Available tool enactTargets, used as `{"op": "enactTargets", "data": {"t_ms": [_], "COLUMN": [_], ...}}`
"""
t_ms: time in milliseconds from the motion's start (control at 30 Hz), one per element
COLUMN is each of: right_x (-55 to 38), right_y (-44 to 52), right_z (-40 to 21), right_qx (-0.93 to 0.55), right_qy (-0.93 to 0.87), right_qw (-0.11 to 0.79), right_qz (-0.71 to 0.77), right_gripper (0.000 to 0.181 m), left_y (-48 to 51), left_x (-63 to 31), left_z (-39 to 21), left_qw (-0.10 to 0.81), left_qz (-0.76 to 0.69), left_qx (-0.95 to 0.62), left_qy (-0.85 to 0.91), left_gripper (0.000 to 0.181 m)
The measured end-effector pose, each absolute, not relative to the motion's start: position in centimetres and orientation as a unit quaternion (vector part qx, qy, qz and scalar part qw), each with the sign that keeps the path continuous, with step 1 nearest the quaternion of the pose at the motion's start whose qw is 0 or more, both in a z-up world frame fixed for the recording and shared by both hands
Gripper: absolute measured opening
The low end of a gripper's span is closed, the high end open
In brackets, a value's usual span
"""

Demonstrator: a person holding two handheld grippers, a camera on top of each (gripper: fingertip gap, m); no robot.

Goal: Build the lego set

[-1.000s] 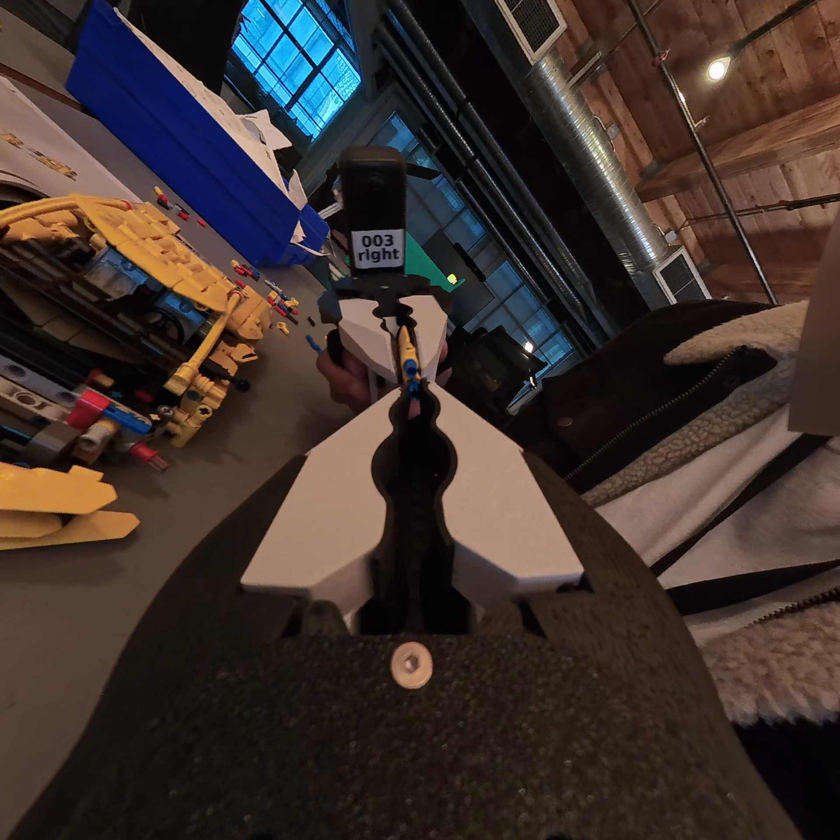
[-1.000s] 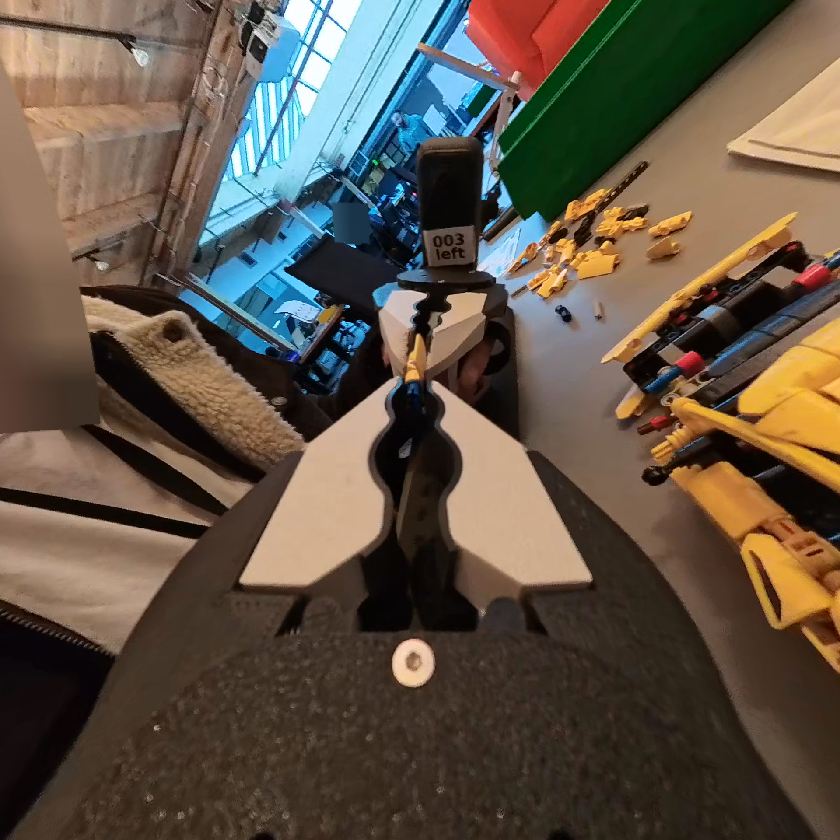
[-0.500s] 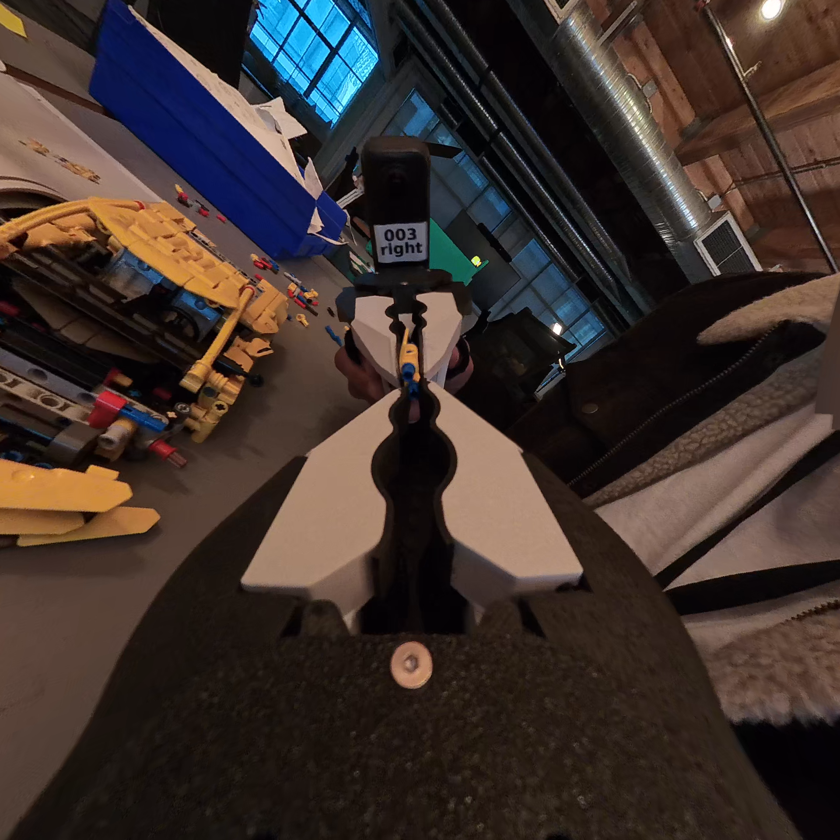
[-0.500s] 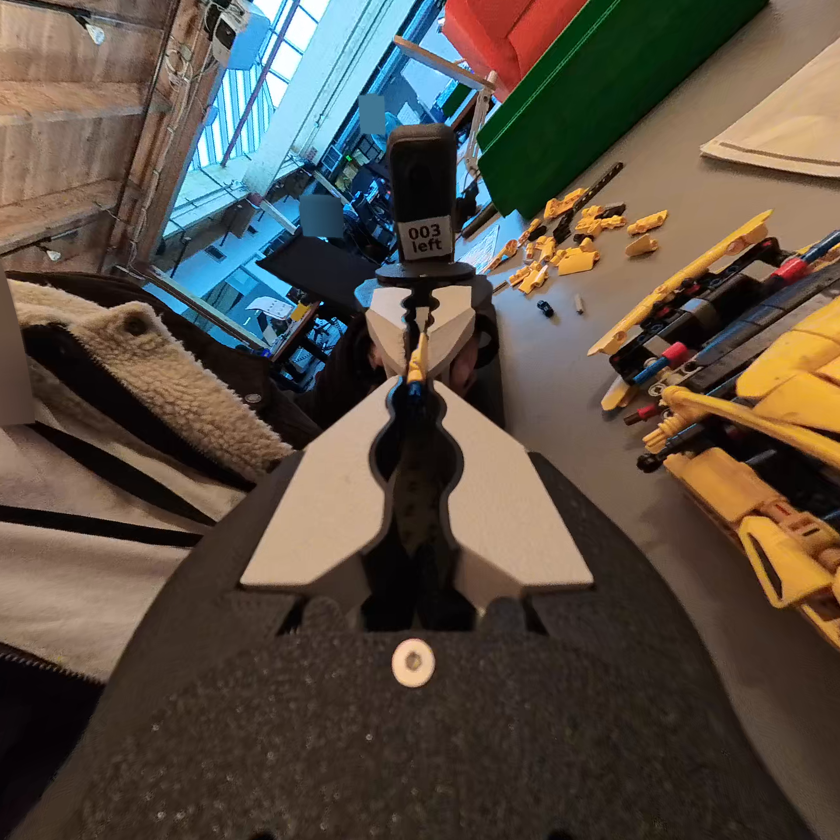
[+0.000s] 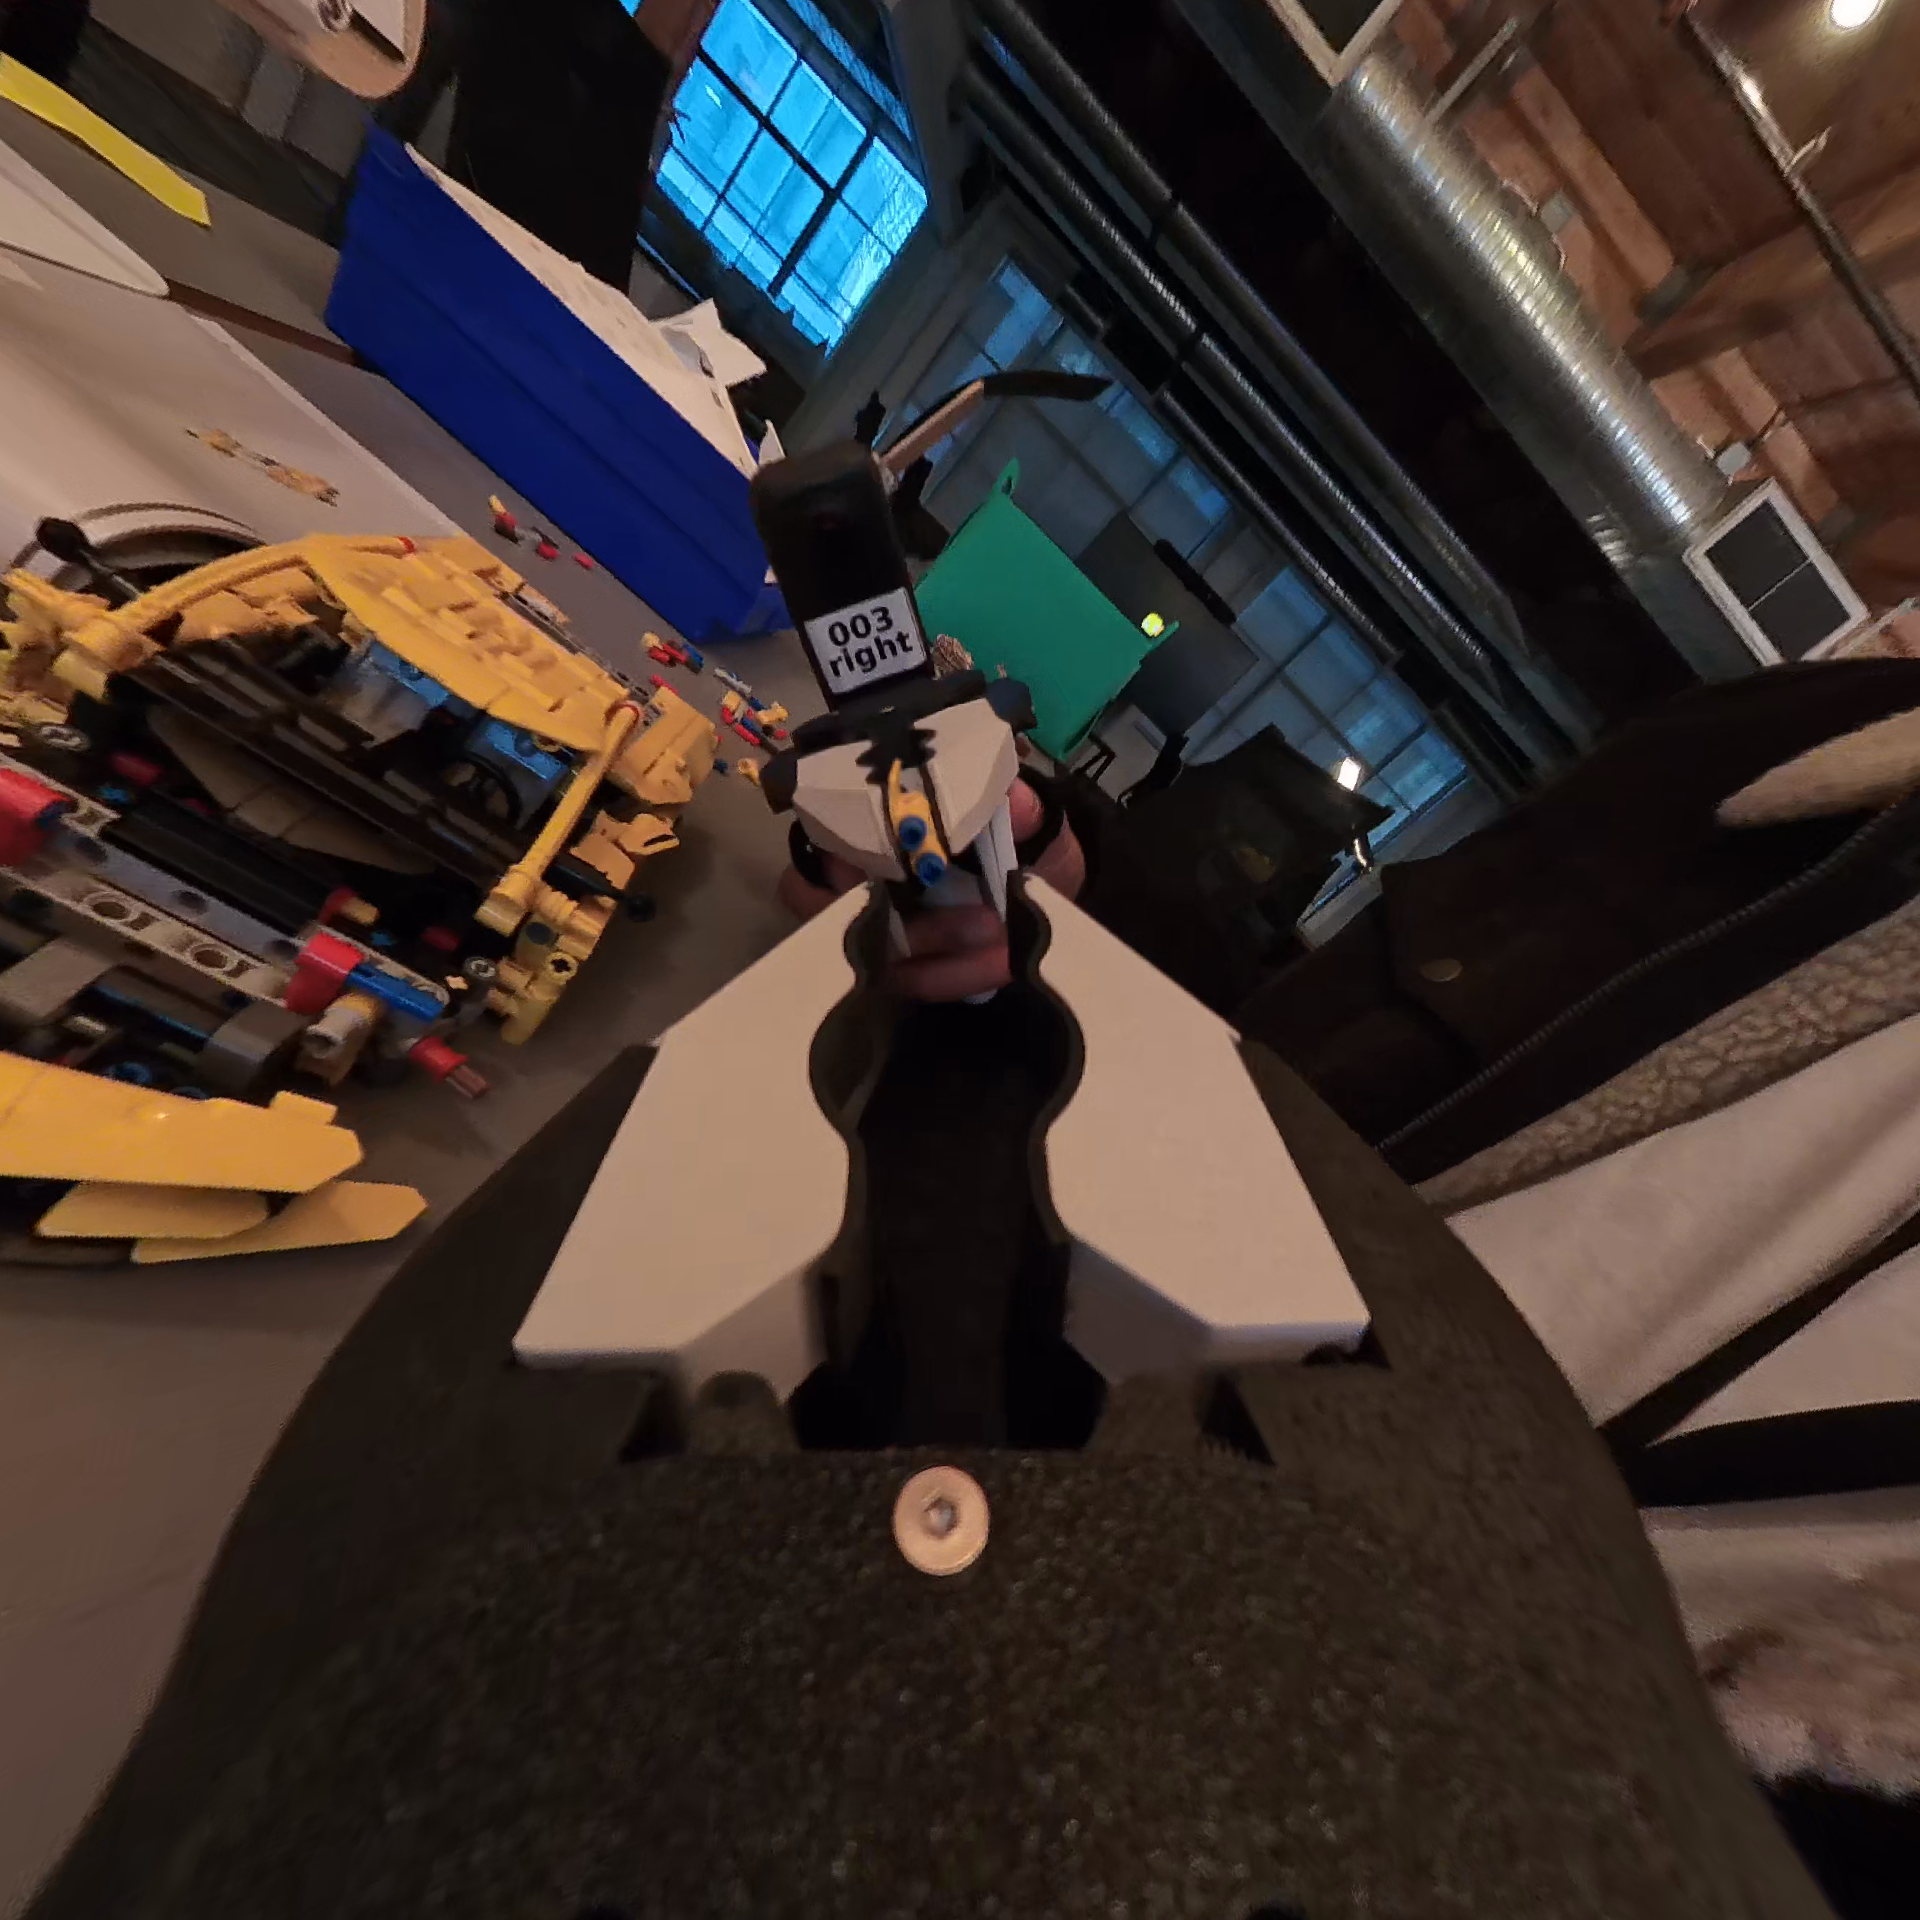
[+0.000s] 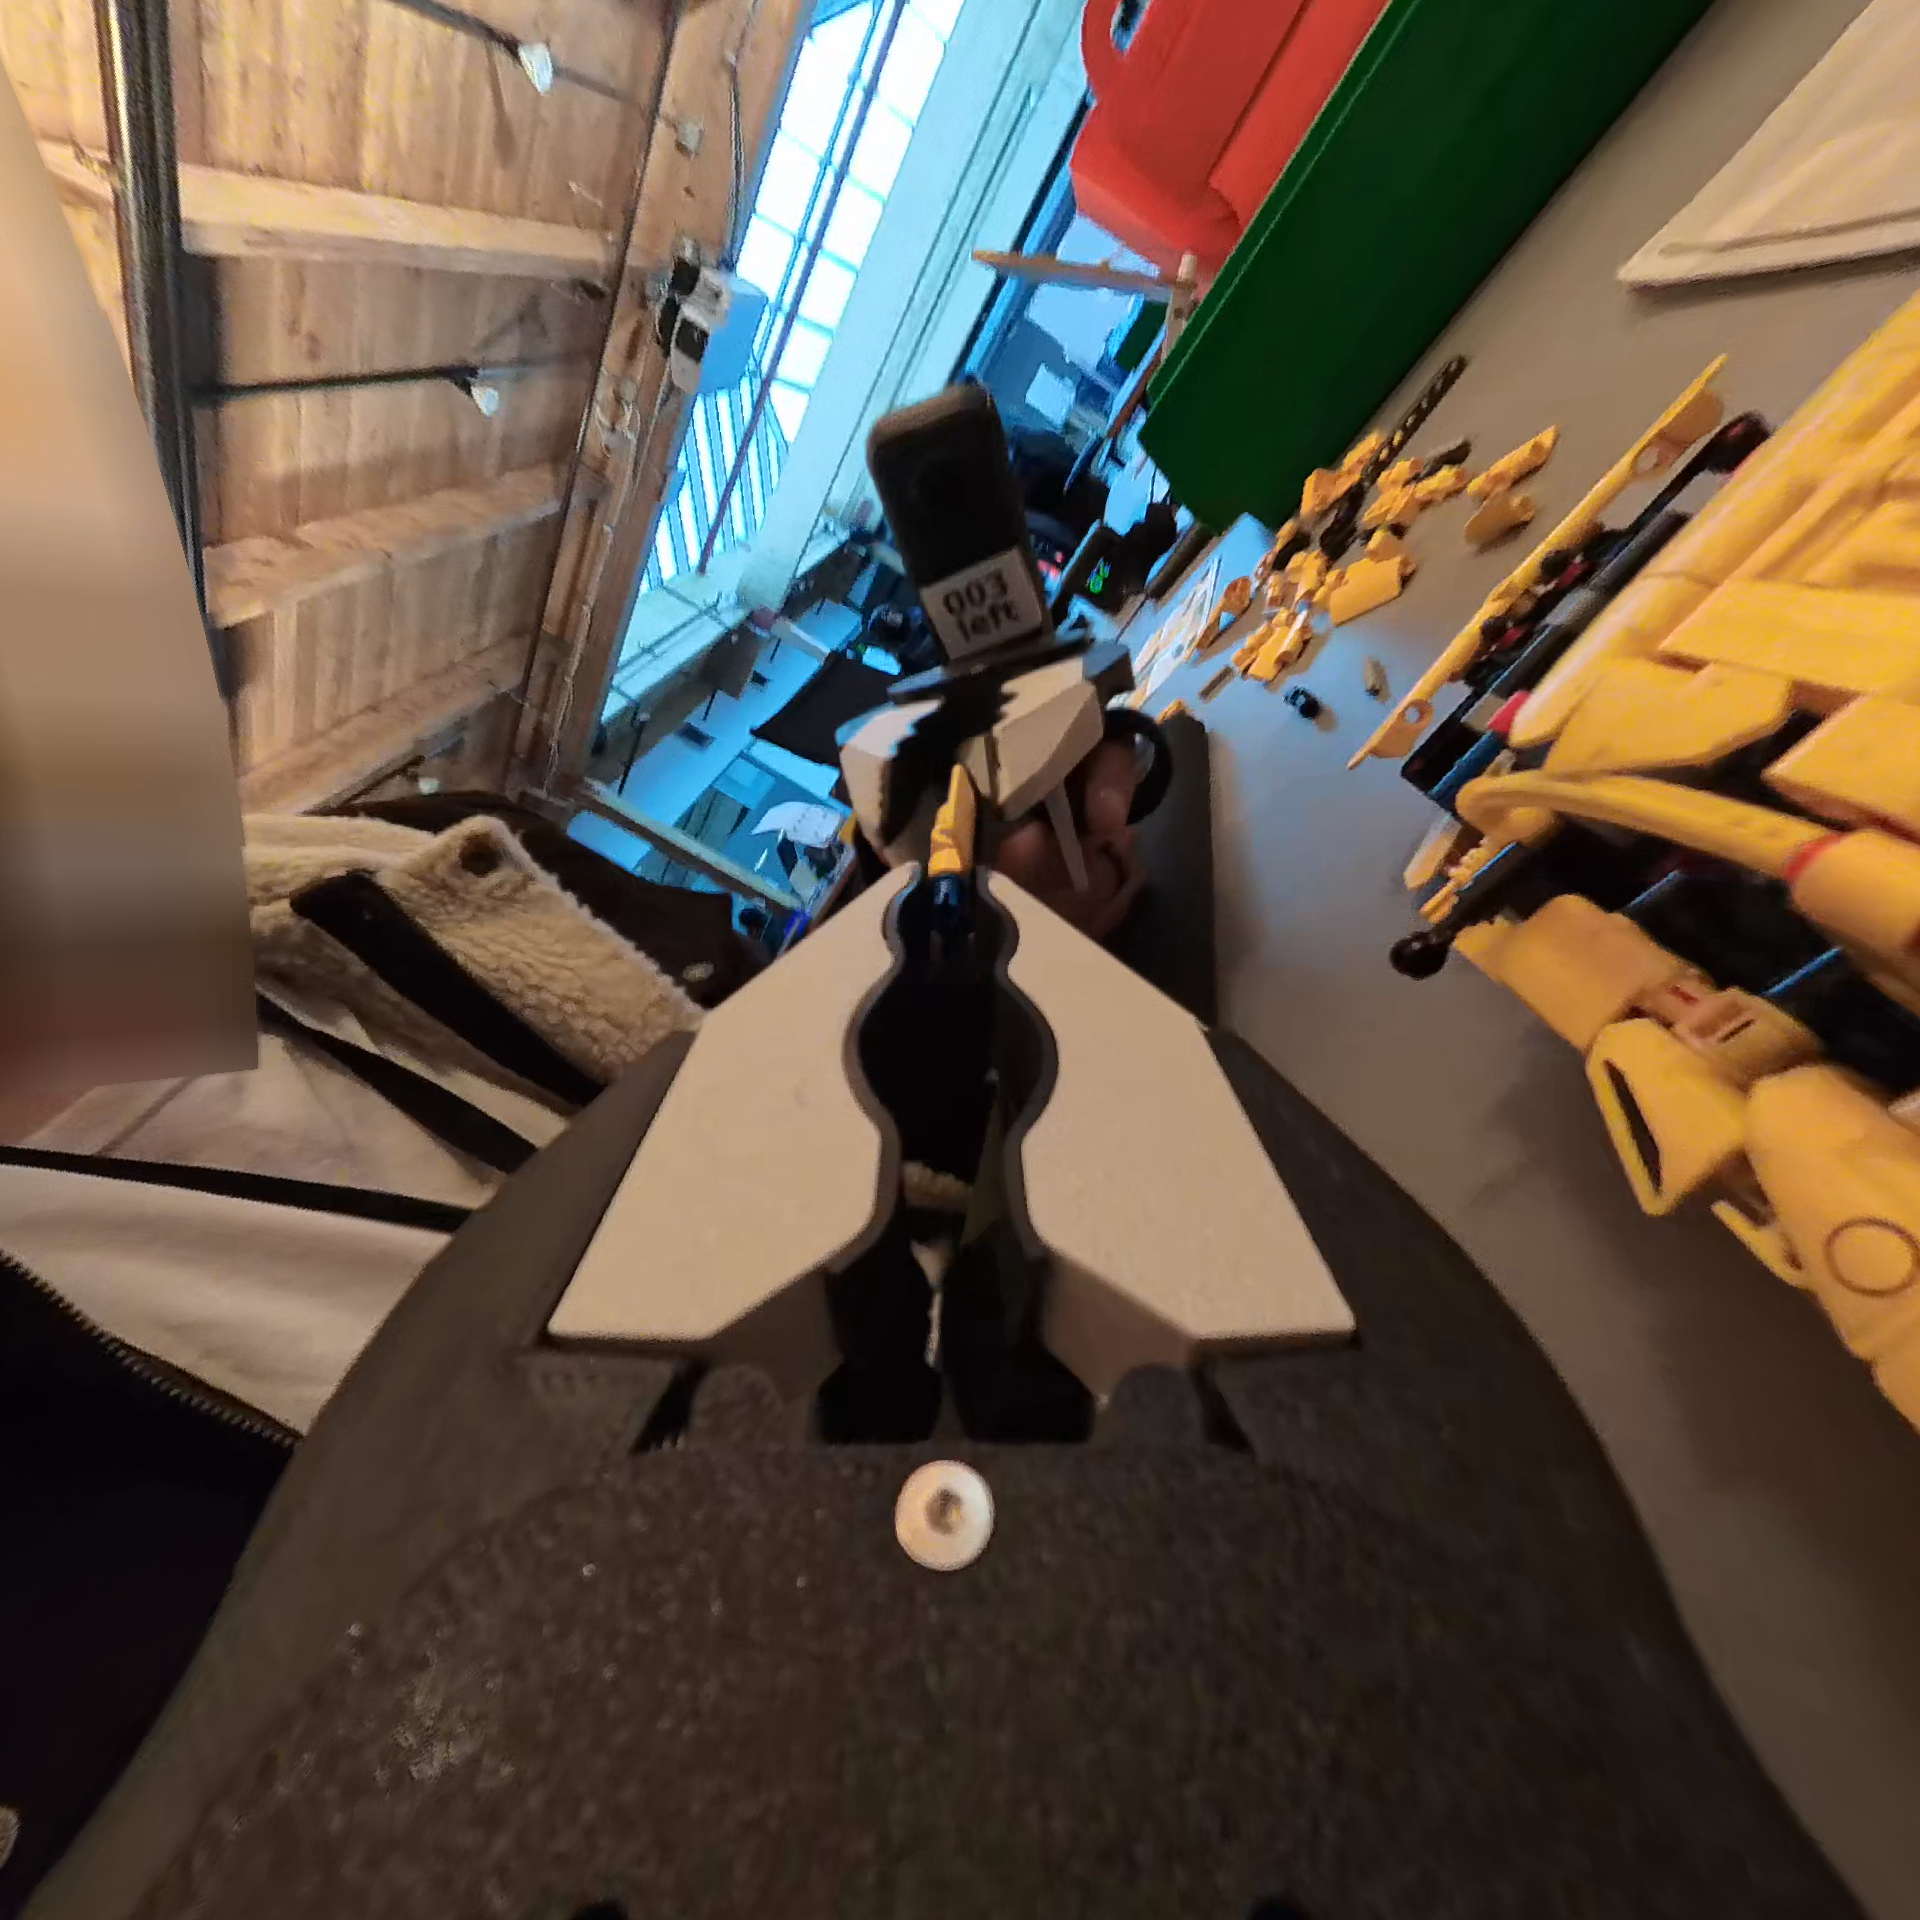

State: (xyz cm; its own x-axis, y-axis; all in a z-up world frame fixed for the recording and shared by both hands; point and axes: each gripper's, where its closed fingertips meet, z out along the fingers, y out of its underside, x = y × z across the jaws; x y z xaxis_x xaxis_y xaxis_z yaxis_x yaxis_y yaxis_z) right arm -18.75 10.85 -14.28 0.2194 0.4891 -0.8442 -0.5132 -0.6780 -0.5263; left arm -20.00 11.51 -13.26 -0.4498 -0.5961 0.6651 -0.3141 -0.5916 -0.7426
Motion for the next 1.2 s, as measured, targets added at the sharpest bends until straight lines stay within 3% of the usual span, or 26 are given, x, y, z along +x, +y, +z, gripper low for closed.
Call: {"op": "enactTargets", "data": {"t_ms": [300, 433, 1200], "right_x": [-20.1, -20.2, -20.4], "right_y": [10.1, 10.1, 10.1], "right_z": [-13.8, -13.8, -13.7], "right_qx": [-0.672, -0.683, -0.705], "right_qy": [-0.027, -0.035, -0.066], "right_qw": [0.389, 0.404, 0.435], "right_qz": [0.629, 0.607, 0.556], "right_gripper": [0.006, 0.006, 0.006], "left_y": [10.4, 9.9, 10.1], "left_x": [-20.5, -20.6, -20.6], "left_z": [-13.1, -13.2, -13.0], "left_qw": [0.076, 0.083, 0.096], "left_qz": [-0.733, -0.725, -0.725], "left_qx": [-0.499, -0.496, -0.496], "left_qy": [0.455, 0.471, 0.468], "left_gripper": [0.020, 0.004, 0.004]}}
